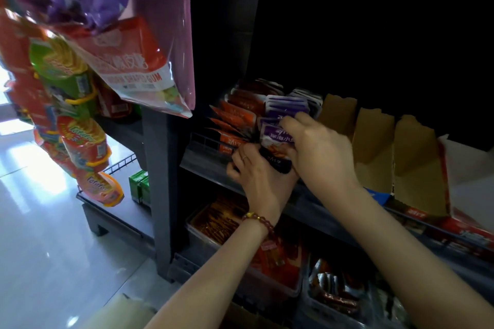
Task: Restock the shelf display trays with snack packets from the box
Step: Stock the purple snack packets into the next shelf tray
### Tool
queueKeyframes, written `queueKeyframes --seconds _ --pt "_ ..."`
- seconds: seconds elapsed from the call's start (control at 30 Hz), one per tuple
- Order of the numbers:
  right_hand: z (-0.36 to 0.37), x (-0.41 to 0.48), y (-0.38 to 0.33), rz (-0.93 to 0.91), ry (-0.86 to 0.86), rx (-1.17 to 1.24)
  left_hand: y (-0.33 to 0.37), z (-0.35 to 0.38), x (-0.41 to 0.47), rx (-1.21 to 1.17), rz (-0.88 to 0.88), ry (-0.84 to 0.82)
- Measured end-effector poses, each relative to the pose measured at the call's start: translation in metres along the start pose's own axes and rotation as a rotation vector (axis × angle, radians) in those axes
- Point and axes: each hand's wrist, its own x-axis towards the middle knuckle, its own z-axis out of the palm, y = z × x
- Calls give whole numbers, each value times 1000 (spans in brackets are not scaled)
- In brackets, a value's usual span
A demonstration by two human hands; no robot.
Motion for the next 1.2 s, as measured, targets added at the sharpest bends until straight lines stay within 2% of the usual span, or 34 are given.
queueKeyframes --seconds 0.2,0.33,0.47,0.7,0.87,1.2 --pt "6 -17 9 -42 73 6 1 -1 -2 -45 37 30" --pt "1 -12 17 25 140 76 -3 0 -2 -43 86 49" --pt "-1 -10 11 -73 83 50 -2 0 -2 -5 74 43" --pt "-14 0 12 91 -108 110 -2 -1 -3 12 76 24" --pt "-7 -5 9 21 -38 77 -2 -1 -4 -31 72 24" --pt "-5 -8 9 56 12 16 -3 -1 -2 21 74 20"
